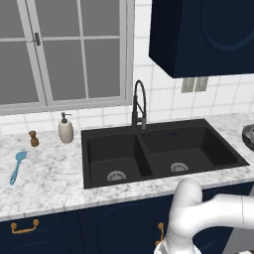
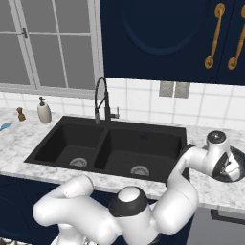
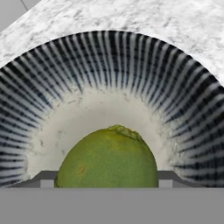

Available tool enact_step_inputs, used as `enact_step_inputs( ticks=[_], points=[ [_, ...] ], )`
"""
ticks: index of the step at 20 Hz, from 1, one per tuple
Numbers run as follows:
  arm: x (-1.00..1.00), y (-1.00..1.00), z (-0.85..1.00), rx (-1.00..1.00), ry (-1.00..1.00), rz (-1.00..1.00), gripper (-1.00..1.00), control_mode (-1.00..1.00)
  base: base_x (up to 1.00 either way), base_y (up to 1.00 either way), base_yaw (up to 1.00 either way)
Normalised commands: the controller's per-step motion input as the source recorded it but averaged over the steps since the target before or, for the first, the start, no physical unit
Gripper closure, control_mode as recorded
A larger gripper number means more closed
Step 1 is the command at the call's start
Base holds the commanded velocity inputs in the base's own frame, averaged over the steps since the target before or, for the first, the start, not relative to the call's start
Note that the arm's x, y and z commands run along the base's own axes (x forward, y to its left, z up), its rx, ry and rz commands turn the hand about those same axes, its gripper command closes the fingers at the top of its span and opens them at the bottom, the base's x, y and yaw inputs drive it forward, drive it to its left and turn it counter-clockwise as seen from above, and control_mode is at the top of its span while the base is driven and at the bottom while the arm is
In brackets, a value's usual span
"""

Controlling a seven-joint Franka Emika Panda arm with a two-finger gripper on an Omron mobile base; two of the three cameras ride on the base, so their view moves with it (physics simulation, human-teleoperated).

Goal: Pick the lime from the sink and place it in the bowl. Then pick the bowl and place it in the microwave. Then close the microwave door and press the start button.

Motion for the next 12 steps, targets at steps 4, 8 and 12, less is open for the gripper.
enact_step_inputs(
  ticks=[4, 8, 12],
  points=[
    [0.19, -0.03, -0.12, 0.01, 0.01, 0.00, 1.00, -1.00, 0.00, 0.00, 0.00],
    [0.33, -0.03, -0.03, 0.02, 0.00, 0.00, 1.00, -1.00, 0.00, 0.00, 0.00],
    [0.29, 0.00, -0.22, 0.00, 0.00, 0.00, -1.00, -1.00, 0.00, 0.00, 0.00]
  ],
)
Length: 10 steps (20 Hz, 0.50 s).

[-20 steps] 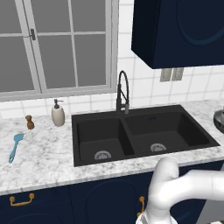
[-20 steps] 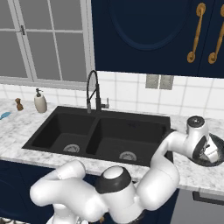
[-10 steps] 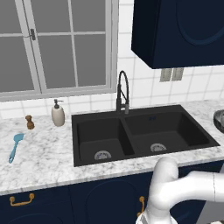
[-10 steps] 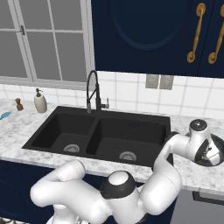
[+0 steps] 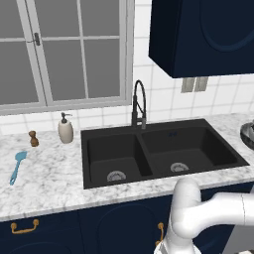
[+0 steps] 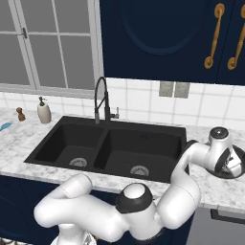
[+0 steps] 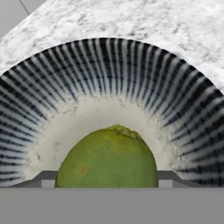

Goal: Pick the lime from the sink and place it in the bowl. Then pick the bowl and place it in the microwave. Then close the microwave door and press the start button.

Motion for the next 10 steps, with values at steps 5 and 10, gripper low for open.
enact_step_inputs(
  ticks=[5, 10],
  points=[
    [0.17, 0.00, -0.12, 0.00, 0.00, 0.00, -1.00, -1.00, 0.00, 0.00, 0.00],
    [0.10, 0.00, -0.08, 0.00, -0.02, 0.00, -1.00, -1.00, 0.00, 0.00, 0.00]
  ],
)
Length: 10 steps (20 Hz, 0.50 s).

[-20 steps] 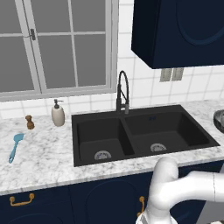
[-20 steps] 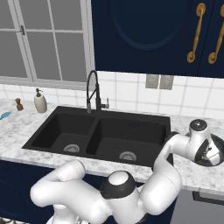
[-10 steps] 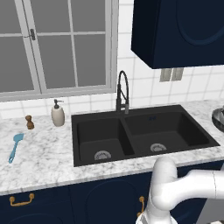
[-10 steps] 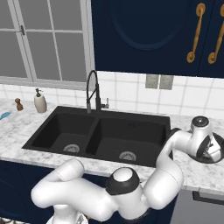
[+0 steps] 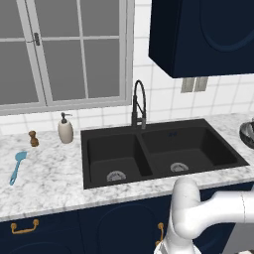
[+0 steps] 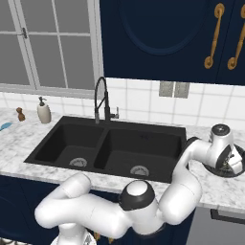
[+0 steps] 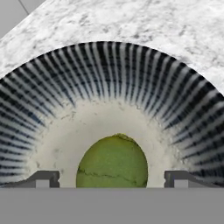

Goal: Pick the lime from the sink and place it in the bowl. Then pick the bowl and place it in the microwave. Then close the microwave door and press the start button.

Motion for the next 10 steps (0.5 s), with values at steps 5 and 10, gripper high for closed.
enact_step_inputs(
  ticks=[5, 10],
  points=[
    [-0.01, 0.02, 0.04, 0.00, -0.04, 0.00, -1.00, -1.00, 0.00, 0.00, 0.00],
    [-0.26, 0.43, 0.31, 0.00, -0.02, 0.03, -1.00, -1.00, 0.00, 0.00, 0.00]
  ],
)
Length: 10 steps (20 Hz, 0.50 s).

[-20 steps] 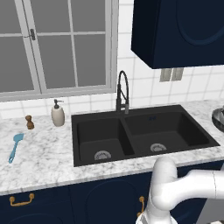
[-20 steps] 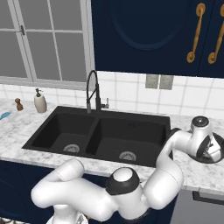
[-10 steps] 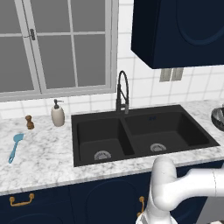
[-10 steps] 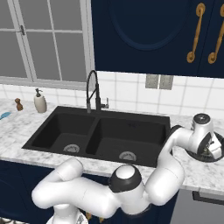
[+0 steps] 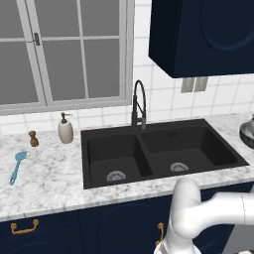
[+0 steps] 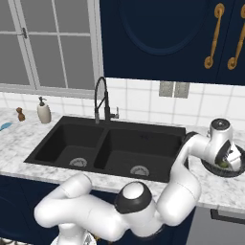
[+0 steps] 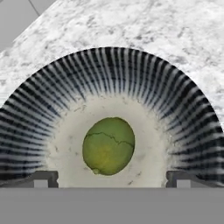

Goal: Pick the lime from the sink and place it in the bowl. Then pick the bowl and place it in the microwave. Then close the microwave door and press the start button.

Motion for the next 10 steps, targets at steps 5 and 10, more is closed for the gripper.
enact_step_inputs(
  ticks=[5, 10],
  points=[
    [-0.23, 0.51, 0.29, -0.09, 0.00, 0.14, -1.00, -1.00, 0.00, 0.00, 0.00],
    [-0.16, 0.46, 0.23, -0.15, 0.10, 0.26, -1.00, -1.00, 0.00, 0.00, 0.00]
  ],
)
